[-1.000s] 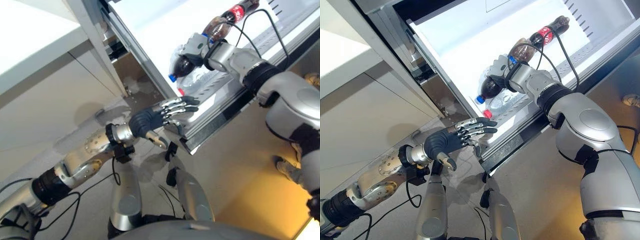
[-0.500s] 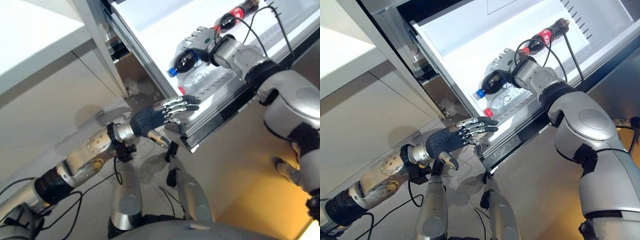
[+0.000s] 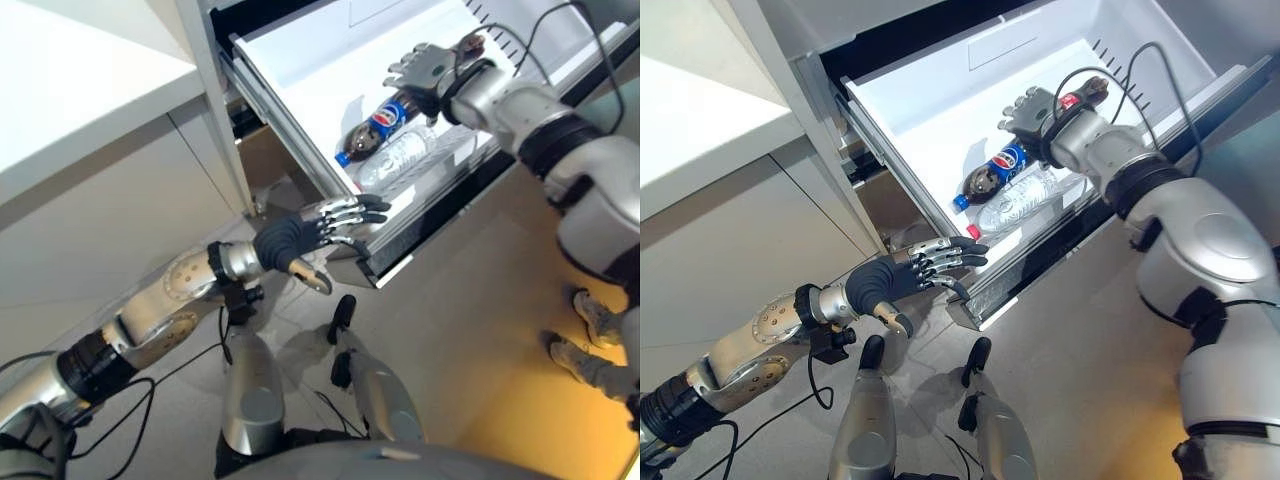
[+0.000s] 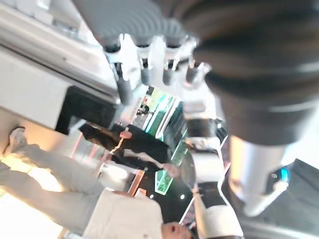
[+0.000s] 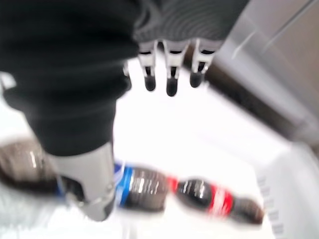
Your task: Take the drinks into the refrigerator
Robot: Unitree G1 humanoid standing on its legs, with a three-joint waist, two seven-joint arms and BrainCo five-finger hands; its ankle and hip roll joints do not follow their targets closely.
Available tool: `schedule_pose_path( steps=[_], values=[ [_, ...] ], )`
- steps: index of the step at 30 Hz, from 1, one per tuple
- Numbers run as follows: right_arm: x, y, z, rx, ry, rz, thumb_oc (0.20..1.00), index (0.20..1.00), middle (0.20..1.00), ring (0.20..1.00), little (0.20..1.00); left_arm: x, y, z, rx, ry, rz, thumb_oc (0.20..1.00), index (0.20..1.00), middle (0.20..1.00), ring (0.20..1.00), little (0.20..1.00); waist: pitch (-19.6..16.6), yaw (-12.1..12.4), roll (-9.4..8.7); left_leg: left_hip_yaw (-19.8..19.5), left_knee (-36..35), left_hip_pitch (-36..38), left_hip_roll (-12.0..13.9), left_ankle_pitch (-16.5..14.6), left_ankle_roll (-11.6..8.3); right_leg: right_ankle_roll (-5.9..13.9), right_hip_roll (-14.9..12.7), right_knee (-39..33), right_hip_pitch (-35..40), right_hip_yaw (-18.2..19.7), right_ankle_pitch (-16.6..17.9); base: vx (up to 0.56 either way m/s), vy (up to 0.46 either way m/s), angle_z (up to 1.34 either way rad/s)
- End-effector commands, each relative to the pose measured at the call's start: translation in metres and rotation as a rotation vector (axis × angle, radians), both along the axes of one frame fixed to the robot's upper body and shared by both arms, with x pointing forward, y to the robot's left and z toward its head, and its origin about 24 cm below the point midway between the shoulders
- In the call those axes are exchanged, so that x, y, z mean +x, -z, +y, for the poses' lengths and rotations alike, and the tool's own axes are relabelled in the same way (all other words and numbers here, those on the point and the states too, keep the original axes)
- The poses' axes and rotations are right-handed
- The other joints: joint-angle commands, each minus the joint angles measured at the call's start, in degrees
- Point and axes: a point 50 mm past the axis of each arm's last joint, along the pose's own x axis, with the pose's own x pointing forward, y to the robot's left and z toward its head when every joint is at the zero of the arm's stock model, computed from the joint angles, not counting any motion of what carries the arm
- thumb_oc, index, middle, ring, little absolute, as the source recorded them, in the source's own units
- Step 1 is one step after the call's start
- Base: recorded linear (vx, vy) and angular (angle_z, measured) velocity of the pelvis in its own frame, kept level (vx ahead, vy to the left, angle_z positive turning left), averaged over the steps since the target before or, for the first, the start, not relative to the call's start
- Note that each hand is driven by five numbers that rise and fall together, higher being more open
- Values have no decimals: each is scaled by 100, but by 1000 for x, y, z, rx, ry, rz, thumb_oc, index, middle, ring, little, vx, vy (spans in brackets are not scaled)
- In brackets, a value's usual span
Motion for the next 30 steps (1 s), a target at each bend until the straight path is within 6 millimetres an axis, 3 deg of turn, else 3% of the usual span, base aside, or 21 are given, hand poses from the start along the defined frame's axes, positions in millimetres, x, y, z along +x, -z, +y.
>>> schedule_pose_path(
  steps=[1,2,3,4,6,7,9,10,11,13,14,15,16,17,18,20,21,22,23,24,30],
  values=[
    [-26,-42,-16,75,-47,-101,1000,1000,1000,1000,1000,-17,-3,8,-47,-18,-37,1000,1000,1000,1000,1000,-353,-119,151,161,-649,463,-534,-44,745,304,216,839,454,-68,-986,66,49,-22],
    [-51,-46,-31,108,-108,-116,1000,1000,1000,1000,1000,-17,2,18,-54,-78,-25,1000,1000,1000,1000,1000,-498,-269,199,239,-638,587,-538,-80,751,314,203,829,567,-10,-1021,51,36,-28],
    [-52,-46,-31,111,-107,-113,1000,1000,1000,1000,1000,-18,2,18,-52,-77,-24,1000,1000,1000,1000,1000,-498,-262,192,240,-645,602,-535,-84,751,315,206,823,583,-10,-1022,105,48,-27],
    [-75,-44,-37,131,-176,-114,1000,1000,1000,1000,1000,-17,6,25,-57,-117,-21,1000,1000,1000,1000,1000,-615,-393,285,287,-672,696,-541,-103,764,326,200,768,667,39,-1042,60,14,-15],
    [-88,-40,-48,154,-182,-112,1000,1000,1000,1000,1000,-19,7,29,-58,-140,-25,1000,1000,1000,1000,1000,-705,-474,320,312,-701,771,-538,-113,770,335,204,731,723,51,-1048,88,20,-21],
    [-93,-27,-65,201,-163,-76,1000,1000,1000,1000,1000,-20,10,34,-67,-167,-24,1000,1000,1000,1000,1000,-820,-582,416,343,-734,857,-542,-131,784,351,207,694,781,97,-1061,88,15,-16],
    [-96,-15,-77,232,-140,-53,1000,1000,1000,1000,1000,-22,12,37,-62,-185,-25,1000,1000,1000,1000,1000,-891,-624,423,353,-755,908,-542,-142,793,357,213,683,816,103,-1070,84,13,-7],
    [-99,4,-97,297,-89,-8,1000,1000,1000,1000,1000,-24,16,44,-77,-225,-16,1000,1000,1000,1000,1000,-1008,-811,532,374,-805,1010,-559,-156,806,363,215,674,875,128,-1081,85,19,-13],
    [-101,8,-100,306,-86,-6,1000,1000,1000,1000,1000,-24,16,45,-67,-222,-14,1000,1000,1000,1000,1000,-1019,-785,488,366,-815,1019,-557,-155,807,364,217,669,885,119,-1082,93,20,-13],
    [-111,42,-127,401,-11,48,1000,1000,1000,1000,1000,-28,23,52,-62,-271,-7,1000,1000,1000,1000,1000,-1183,-927,525,384,-961,1172,-556,-145,822,385,215,622,979,132,-1092,93,10,-4],
    [-114,44,-129,408,-5,48,1000,1000,1000,1000,1000,-28,23,52,-55,-264,-7,1000,1000,1000,1000,1000,-1185,-888,500,378,-972,1180,-556,-141,822,385,215,617,986,125,-1093,95,5,-1],
    [-121,72,-147,473,64,106,1000,1000,1000,1000,1000,-29,26,54,-48,-279,-5,1000,1000,1000,1000,1000,-1252,-919,532,378,-1040,1257,-548,-129,825,399,210,616,1020,133,-1102,41,-3,-2],
    [-124,73,-149,476,71,106,1000,1000,1000,1000,1000,-29,26,53,-44,-272,-4,1000,1000,1000,1000,1000,-1255,-882,522,373,-1050,1263,-548,-125,825,400,210,615,1025,127,-1104,66,0,0],
    [-130,111,-164,567,152,196,1000,1000,1000,1000,1000,-29,29,53,-47,-284,-10,1000,1000,1000,1000,1000,-1306,-898,573,369,-1142,1349,-544,-112,827,408,210,610,1073,134,-1108,32,2,0],
    [-132,112,-165,569,156,196,1000,1000,1000,1000,1000,-29,29,53,-43,-279,-9,1000,1000,1000,1000,1000,-1310,-872,566,367,-1154,1360,-543,-108,826,408,211,608,1080,131,-1110,50,-1,-2],
    [-138,141,-172,617,222,285,1000,1000,1000,1000,1000,-28,30,54,-41,-291,-15,1000,1000,1000,1000,1000,-1361,-877,608,366,-1237,1427,-538,-83,815,404,214,590,1128,112,-1113,44,-17,-7],
    [-141,160,-173,656,252,347,598,598,598,598,598,-28,31,52,-36,-286,-19,1000,1000,1000,1000,1000,-1394,-874,628,342,-1265,1446,-534,-77,809,399,214,578,1157,84,-1121,40,-30,-1],
    [-141,169,-173,684,264,370,482,482,482,482,482,-27,31,52,-36,-288,-23,1000,1000,1000,1000,1000,-1409,-871,643,328,-1273,1452,-529,-69,805,396,216,581,1163,73,-1121,23,-40,1],
    [-140,195,-173,734,301,450,250,250,250,250,250,-25,31,48,-46,-269,-30,1000,1000,1000,1000,1000,-1408,-836,687,298,-1285,1453,-514,-44,797,397,214,613,1160,43,-1127,-3,-34,2],
    [-136,207,-172,740,319,492,200,200,200,200,200,-24,29,47,-51,-259,-38,1000,1000,1000,1000,1000,-1406,-829,698,280,-1292,1444,-515,-35,792,393,207,629,1159,30,-1131,-10,-24,3],
    [-115,248,-145,707,315,655,200,200,200,200,200,-20,22,35,-75,-212,-80,1000,1000,1000,1000,1000,-1399,-773,772,228,-1295,1456,-531,-21,781,385,177,650,1161,-33,-1128,-2,-5,5]
  ],
)
